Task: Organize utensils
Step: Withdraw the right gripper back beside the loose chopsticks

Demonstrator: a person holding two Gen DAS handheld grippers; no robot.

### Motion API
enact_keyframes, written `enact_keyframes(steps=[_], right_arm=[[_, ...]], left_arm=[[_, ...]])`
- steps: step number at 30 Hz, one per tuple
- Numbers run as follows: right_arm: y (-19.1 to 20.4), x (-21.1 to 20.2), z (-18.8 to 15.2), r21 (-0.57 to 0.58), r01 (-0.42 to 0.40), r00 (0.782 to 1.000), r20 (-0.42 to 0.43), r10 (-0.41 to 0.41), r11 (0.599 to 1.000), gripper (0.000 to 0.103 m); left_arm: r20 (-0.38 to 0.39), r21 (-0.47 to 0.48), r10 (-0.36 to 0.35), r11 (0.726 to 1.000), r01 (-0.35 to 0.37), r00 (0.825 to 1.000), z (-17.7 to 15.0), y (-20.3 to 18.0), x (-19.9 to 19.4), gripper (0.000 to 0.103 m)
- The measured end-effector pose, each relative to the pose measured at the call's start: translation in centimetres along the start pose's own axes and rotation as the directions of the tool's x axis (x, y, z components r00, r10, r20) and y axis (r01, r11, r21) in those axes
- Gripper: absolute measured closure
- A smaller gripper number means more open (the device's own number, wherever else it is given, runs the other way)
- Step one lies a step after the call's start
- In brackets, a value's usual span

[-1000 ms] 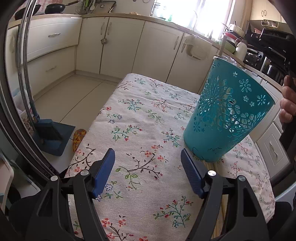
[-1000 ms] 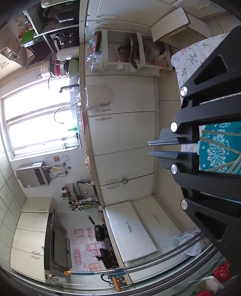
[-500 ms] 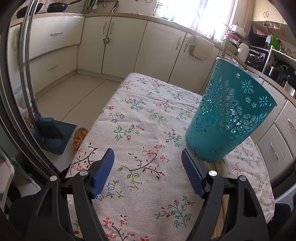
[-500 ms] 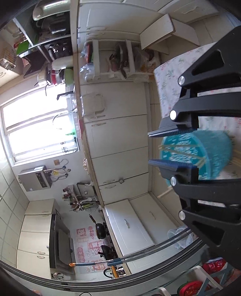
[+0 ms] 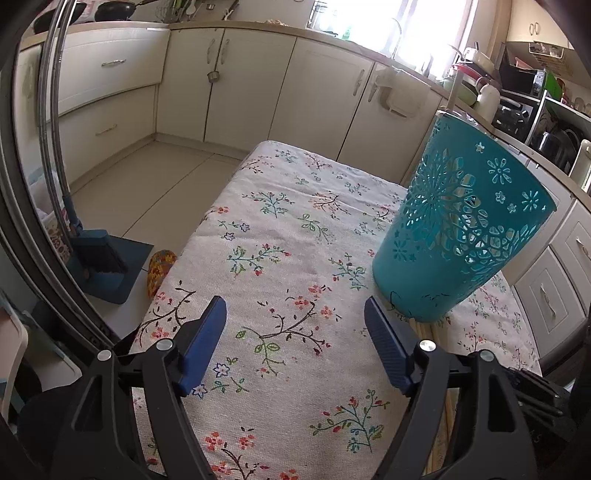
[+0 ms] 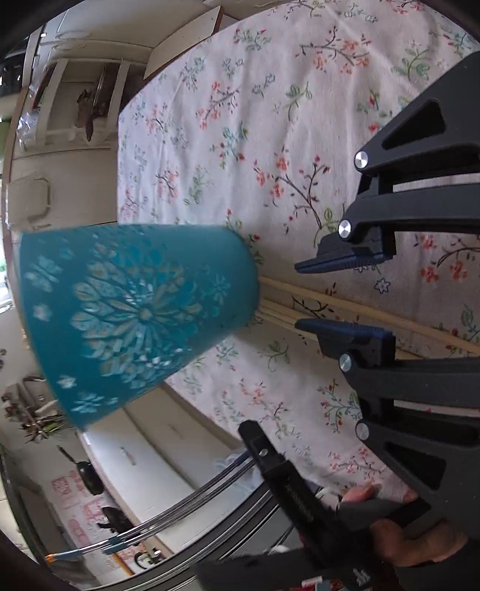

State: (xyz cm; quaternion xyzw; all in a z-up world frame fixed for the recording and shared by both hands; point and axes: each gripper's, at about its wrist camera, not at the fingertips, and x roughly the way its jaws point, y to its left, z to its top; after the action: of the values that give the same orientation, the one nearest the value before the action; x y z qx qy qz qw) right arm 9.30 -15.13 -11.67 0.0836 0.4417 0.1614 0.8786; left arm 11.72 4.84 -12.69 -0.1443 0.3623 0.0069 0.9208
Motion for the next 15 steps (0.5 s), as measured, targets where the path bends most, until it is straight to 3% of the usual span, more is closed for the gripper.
enact_keyframes(steps=[5,11,15], right_arm=[[0.2,1.2,-0.5,-0.017,0.035,0.999,-0.024,-0.036,0.999,0.079],[-0.1,0.2,-1.3,-0.06,0.067,0.997,-0.029,-0.069,0.996,0.093],[-1.8,-1.3,-2.6,-0.037,0.079,0.996,-0.032,-0.08,0.996,0.094]], left_arm=[[-0.001,0.001,-0.003,1.0,0.003,1.0,0.0,0.0,0.0,0.029],[-0.005,0.012,-0.007,1.0,0.007,1.0,-0.1,-0.1,0.1,0.029],[-0.022,0.081,-0.016,0.997,0.018,1.0,-0.3,-1.5,0.2,0.029]])
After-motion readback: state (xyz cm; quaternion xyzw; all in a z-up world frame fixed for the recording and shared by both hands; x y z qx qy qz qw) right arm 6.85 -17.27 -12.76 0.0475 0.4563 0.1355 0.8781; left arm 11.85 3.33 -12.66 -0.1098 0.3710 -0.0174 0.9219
